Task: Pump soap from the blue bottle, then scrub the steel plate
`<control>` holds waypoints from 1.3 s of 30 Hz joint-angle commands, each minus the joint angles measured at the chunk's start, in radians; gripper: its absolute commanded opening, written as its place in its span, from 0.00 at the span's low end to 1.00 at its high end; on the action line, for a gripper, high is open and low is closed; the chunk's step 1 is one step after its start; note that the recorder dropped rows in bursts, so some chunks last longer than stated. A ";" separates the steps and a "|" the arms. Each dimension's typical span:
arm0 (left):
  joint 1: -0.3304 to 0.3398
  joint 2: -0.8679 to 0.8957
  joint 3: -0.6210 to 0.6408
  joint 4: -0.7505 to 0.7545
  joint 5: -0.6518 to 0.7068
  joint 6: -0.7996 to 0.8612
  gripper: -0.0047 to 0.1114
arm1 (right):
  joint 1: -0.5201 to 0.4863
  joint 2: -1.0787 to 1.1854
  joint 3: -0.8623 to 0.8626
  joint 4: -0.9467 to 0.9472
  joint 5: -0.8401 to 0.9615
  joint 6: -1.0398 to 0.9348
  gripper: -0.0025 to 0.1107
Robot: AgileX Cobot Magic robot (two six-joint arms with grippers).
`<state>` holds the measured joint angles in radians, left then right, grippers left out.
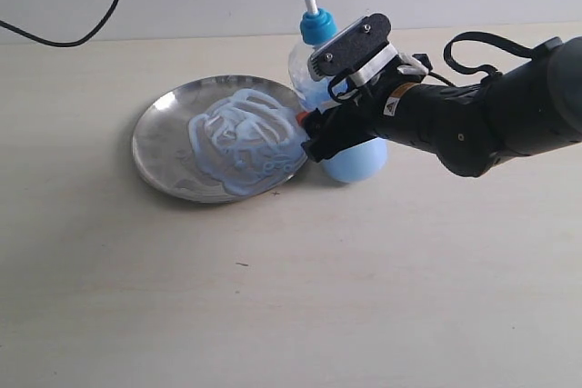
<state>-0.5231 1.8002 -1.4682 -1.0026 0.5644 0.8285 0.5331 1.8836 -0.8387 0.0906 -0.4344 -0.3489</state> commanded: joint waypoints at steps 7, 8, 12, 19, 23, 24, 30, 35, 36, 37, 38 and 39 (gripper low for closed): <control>-0.005 0.073 0.013 0.032 0.108 0.001 0.04 | 0.000 -0.022 -0.018 -0.030 -0.113 -0.016 0.02; -0.005 0.076 0.013 0.032 0.108 0.001 0.04 | 0.000 -0.022 -0.018 -0.030 -0.113 -0.016 0.02; -0.009 0.077 0.013 0.038 0.110 0.001 0.04 | 0.000 -0.022 -0.018 -0.030 -0.113 -0.016 0.02; -0.029 0.077 0.013 0.099 0.105 -0.049 0.04 | 0.000 -0.022 -0.018 -0.029 -0.115 -0.016 0.02; -0.029 0.077 0.013 0.103 0.103 -0.063 0.04 | 0.000 -0.022 -0.018 -0.029 -0.115 -0.016 0.02; -0.029 0.077 0.013 0.110 0.103 -0.074 0.04 | 0.000 -0.022 -0.018 -0.029 -0.115 -0.016 0.02; -0.029 0.093 0.013 0.151 0.097 -0.118 0.04 | 0.000 -0.022 -0.018 -0.029 -0.115 -0.016 0.02; -0.044 0.111 0.013 0.152 0.097 -0.125 0.04 | 0.000 -0.022 -0.018 -0.029 -0.117 -0.016 0.02; -0.048 0.111 0.013 0.155 0.097 -0.128 0.04 | 0.000 -0.022 -0.018 -0.029 -0.117 -0.016 0.02; -0.051 0.111 0.013 0.155 0.097 -0.130 0.04 | 0.000 -0.022 -0.018 -0.029 -0.117 -0.016 0.02; -0.056 0.112 0.015 0.155 0.092 -0.130 0.04 | 0.000 -0.022 -0.018 -0.029 -0.117 -0.016 0.02; -0.056 0.112 0.015 0.155 0.091 -0.133 0.04 | 0.000 -0.022 -0.018 -0.029 -0.117 -0.016 0.02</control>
<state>-0.5551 1.8482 -1.4903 -0.9359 0.5407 0.7112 0.5313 1.8836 -0.8387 0.1100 -0.4303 -0.3358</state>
